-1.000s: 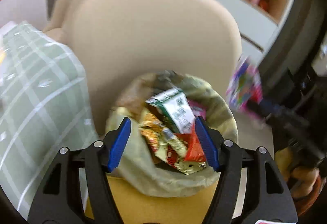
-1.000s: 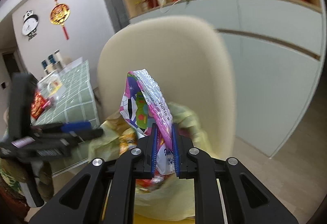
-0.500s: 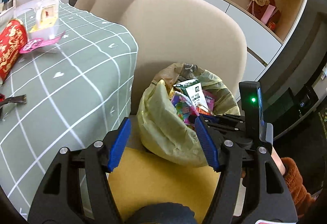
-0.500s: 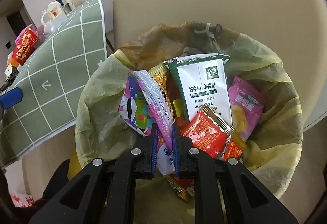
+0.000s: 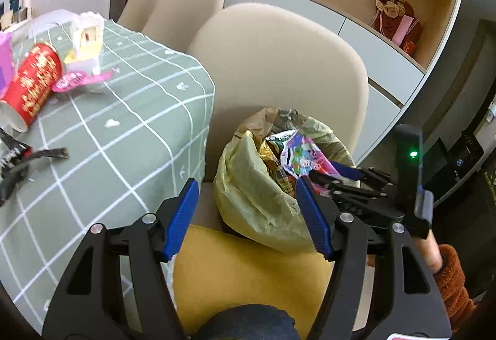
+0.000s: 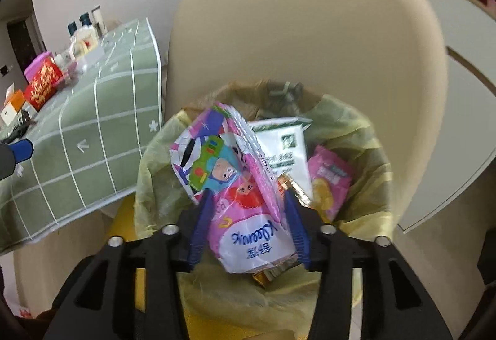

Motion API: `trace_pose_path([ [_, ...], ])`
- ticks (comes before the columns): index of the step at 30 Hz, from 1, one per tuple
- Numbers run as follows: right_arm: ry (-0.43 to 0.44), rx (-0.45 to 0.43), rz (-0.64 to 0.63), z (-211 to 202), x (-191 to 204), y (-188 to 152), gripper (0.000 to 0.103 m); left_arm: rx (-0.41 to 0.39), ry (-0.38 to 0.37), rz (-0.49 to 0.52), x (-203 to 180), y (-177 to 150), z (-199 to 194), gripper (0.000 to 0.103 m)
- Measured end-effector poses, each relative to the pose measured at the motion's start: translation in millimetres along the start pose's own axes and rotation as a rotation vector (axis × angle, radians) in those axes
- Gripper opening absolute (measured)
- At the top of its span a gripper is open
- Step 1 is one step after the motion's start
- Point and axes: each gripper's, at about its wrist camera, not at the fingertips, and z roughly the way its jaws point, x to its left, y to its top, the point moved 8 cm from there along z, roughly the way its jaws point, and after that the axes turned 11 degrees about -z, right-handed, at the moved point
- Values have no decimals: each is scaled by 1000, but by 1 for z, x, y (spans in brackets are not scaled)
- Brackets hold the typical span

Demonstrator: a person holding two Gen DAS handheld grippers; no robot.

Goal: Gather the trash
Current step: 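Carry the red bag and pink-white bag over the trash bag and release both, then move both open grippers back over the table toward the red paper cup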

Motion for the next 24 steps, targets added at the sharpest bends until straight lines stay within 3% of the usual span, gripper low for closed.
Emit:
trace_pose_path([
  [8,-17,-95,21,-36,-12,17,54,-28,32,-8,20,3,-29,62],
  [14,18,-157,-28,-60,12,34,54,-87,65,48,40,11,-70,62],
  [18,59,-204,-26,-71,30,46,54,-133,133,56,87,21,-105,62],
  [24,79,-188,-108,-60,76,61,54,-227,183,40,164,61,-139,62],
])
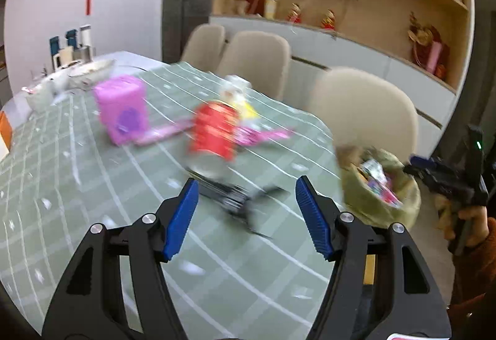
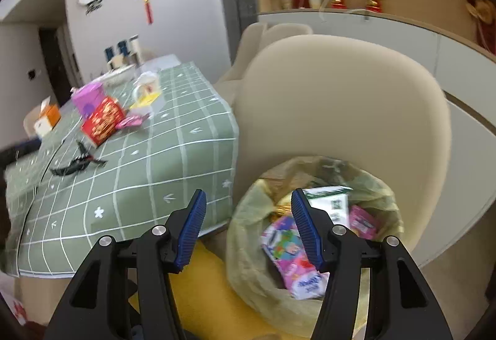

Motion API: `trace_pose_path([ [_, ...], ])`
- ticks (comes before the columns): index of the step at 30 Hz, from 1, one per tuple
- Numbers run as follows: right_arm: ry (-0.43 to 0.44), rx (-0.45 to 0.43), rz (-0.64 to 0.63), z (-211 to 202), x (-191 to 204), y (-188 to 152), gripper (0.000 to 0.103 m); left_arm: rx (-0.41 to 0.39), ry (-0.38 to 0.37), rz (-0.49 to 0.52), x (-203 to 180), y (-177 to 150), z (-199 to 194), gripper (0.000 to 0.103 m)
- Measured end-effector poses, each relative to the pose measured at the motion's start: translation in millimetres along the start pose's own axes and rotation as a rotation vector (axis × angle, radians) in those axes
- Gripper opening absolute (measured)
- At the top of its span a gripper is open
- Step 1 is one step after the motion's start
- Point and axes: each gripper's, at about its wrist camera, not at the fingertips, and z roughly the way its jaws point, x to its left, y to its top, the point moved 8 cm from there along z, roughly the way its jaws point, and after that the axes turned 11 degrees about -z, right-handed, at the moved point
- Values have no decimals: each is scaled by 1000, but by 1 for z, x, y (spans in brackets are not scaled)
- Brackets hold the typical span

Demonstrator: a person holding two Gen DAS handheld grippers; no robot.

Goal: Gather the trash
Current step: 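Move both open grippers back over the table toward the red paper cup, then grasp the red paper cup with the left gripper while the right gripper grasps the black wrapper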

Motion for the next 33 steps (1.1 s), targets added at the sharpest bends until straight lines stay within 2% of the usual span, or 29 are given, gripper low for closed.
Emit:
trace_pose_path([
  [3,17,-21,-29,4,20,9,54,44,-8,3,39,19,23,62],
  [6,34,-17,-66,12,37,16,54,79,-22,23,57,29,46,62],
  [10,21,-3,-87,22,47,23,54,125,-115,-2,49,39,72,62],
  [13,27,-10,-60,27,50,30,54,132,-81,30,31,44,92,62],
  [16,62,-28,-48,31,63,40,54,195,6,38,23,41,118,62],
  [18,73,-37,-71,32,76,47,54,242,-2,2,22,36,128,62],
  [19,76,-37,-86,33,83,50,54,266,-12,-15,22,34,131,53],
  [22,94,-35,-120,35,103,57,54,248,-44,-47,30,36,118,53],
  [25,124,-28,-146,41,119,61,54,185,-57,-75,45,42,82,53],
  [30,237,-12,-208,57,165,69,54,64,43,-87,85,43,19,54],
  [33,292,-16,-250,64,196,76,54,23,94,-115,106,38,0,54],
])
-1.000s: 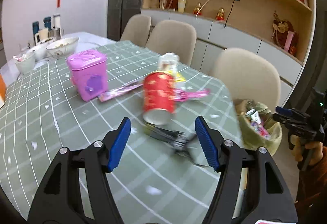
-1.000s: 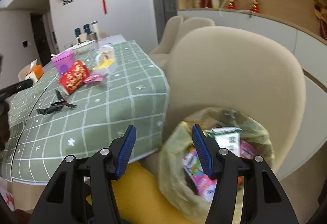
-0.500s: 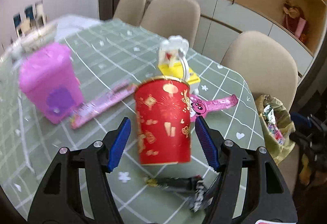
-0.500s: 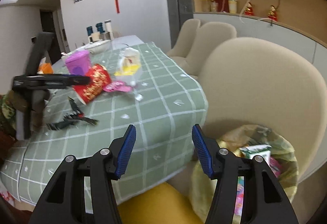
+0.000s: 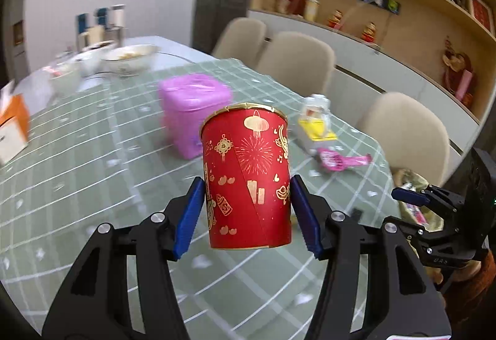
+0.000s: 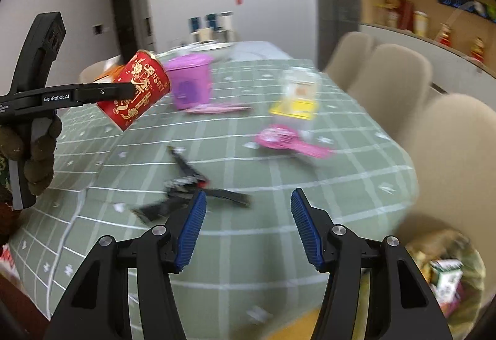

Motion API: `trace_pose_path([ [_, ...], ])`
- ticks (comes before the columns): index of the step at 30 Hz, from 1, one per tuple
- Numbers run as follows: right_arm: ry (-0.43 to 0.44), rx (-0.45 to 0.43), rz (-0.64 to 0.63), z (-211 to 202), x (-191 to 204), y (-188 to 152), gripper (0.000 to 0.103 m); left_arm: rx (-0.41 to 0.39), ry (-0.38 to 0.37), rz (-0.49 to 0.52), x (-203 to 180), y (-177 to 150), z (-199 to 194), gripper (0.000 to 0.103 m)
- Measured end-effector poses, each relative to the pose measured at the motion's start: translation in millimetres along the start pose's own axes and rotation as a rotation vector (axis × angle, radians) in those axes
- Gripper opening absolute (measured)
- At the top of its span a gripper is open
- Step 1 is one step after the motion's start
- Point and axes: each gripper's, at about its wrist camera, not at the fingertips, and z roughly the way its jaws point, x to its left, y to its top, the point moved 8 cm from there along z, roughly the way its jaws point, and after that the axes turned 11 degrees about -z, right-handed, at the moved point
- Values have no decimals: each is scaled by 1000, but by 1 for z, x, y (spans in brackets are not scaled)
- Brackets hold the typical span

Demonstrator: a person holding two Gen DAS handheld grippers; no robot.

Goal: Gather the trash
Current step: 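Grasp the red paper cup with the left gripper while the right gripper grasps the black wrapper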

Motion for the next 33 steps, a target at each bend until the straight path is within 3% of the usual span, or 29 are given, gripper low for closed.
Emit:
trace_pose_path([
  [4,30,13,-42,20,25,15,53,4,-1,-51,22,-9,-4,54],
  [6,24,44,-62,31,31,17,48,14,0,-64,28,-12,0,54],
  [10,37,103,-62,50,36,13,46,33,3,-39,26,-17,7,54],
  [15,31,135,-55,58,39,7,46,57,-24,-42,24,-22,9,54],
  [17,27,149,-64,61,41,4,39,60,-26,-49,25,-22,8,54],
  [21,19,137,-55,54,38,4,38,66,-31,-51,24,-24,7,54],
  [26,52,147,-43,47,39,-2,38,83,-40,-46,21,-27,9,54],
  [28,57,137,-46,43,40,-4,42,90,-41,-49,22,-29,10,54],
  [30,54,121,-43,38,41,-4,53,94,-42,-51,22,-29,10,54],
  [33,61,123,-17,34,41,-7,53,94,-41,-50,21,-30,10,54],
])
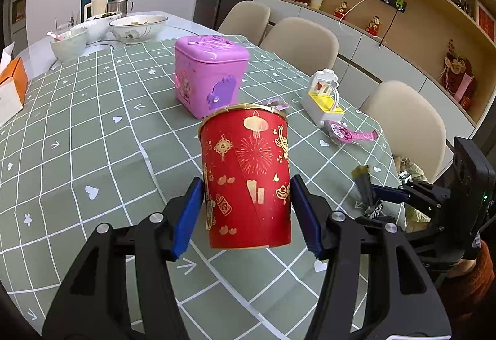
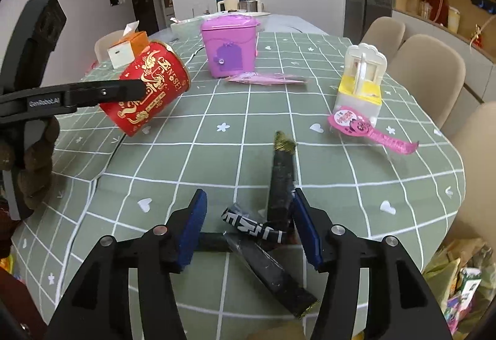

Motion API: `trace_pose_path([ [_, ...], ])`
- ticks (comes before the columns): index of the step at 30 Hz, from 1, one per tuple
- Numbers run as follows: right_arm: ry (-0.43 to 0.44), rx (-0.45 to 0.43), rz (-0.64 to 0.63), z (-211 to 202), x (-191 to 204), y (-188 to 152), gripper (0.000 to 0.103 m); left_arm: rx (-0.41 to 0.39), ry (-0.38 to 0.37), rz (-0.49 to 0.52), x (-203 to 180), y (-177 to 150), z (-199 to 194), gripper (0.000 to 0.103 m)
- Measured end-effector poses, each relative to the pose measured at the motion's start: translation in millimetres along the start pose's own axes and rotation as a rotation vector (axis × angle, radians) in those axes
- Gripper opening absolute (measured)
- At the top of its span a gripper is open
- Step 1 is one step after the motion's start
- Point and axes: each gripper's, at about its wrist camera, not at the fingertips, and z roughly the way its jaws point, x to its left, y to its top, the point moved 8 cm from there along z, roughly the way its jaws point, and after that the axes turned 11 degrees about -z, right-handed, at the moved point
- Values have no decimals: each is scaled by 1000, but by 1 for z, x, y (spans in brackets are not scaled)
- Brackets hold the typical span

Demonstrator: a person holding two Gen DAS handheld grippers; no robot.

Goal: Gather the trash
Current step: 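Grasp the red paper cup with the left gripper while the right gripper grasps the black wrapper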

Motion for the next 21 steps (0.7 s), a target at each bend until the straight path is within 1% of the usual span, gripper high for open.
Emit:
trace_pose_path([
  [4,-60,25,22,0,-4,-9,53,-4,-1,6,-1,-1,0,54],
  [9,-86,32,12,2,-3,-14,53,-6,3,11,-1,-1,-1,54],
  [16,-107,79,29,1,-2,-15,53,-8,2,5,-2,-2,-1,54],
  [18,-84,79,14,-1,1,-17,53,-6,3,3,-1,-3,-1,54],
  [20,-34,46,5,-5,5,-18,53,-4,5,2,-1,-3,-1,54],
  [21,-32,26,10,-8,5,-19,53,-2,6,3,-1,-4,0,54],
])
